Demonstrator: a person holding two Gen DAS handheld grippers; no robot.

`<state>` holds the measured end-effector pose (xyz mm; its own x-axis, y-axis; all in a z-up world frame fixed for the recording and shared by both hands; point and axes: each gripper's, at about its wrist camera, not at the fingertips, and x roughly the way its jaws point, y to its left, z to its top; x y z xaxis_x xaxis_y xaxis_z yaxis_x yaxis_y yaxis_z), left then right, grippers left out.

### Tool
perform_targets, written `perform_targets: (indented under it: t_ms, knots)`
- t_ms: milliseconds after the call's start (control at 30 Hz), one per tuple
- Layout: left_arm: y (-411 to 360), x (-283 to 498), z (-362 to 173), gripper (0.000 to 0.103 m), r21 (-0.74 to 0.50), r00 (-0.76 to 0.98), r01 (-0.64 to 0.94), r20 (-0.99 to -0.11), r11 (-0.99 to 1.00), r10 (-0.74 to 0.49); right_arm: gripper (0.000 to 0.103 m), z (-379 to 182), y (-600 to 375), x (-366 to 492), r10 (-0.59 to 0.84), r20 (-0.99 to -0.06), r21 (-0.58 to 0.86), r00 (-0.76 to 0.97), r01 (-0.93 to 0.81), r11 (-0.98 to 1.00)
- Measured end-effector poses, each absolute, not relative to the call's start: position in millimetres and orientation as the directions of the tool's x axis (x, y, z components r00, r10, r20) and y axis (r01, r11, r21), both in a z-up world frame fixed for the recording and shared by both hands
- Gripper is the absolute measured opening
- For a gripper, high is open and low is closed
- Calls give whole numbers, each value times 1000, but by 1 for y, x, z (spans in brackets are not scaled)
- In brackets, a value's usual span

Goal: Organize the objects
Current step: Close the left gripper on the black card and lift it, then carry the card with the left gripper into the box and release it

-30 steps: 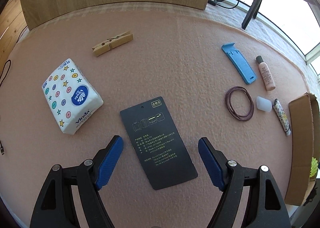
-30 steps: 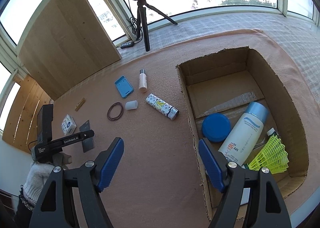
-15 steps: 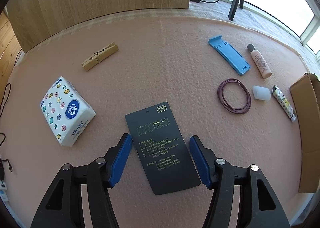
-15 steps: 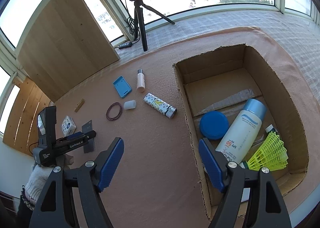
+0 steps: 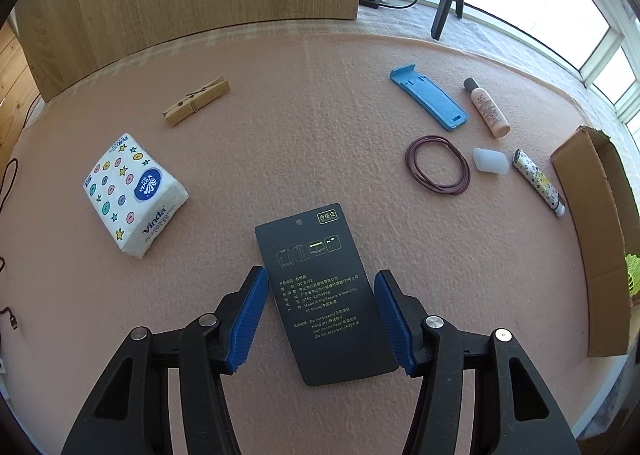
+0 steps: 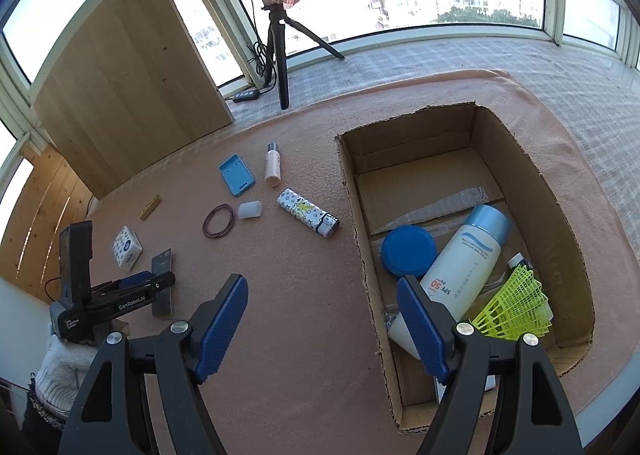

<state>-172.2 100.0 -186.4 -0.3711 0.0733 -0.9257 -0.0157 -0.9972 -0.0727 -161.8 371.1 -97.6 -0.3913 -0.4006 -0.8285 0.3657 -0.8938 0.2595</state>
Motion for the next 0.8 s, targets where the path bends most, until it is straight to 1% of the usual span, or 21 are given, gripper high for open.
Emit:
perform_targets:
  t_ms: [200,400,567,800]
  knots:
    - [127,-172,-161,59,-95,-421,-80,-899,-992,120,73,-91,378,-148,-339,-821,166,-459,375,-912]
    - [171,-184,-133,59,-118,-466,-185,-864,-976,193,74,-84,393,-137,-299,-814,119,-499,360,-925]
    - [220,-188,-111,59,-128,-486,-273,-837,-953,252,73,-81,412,-135,-278,-810,116,-516,324,-939]
    - [286,-199,-99,59,-120,-488,-382,-816,-916,310,74,-81,442,-134,-241,-811,113,-533,262,-959]
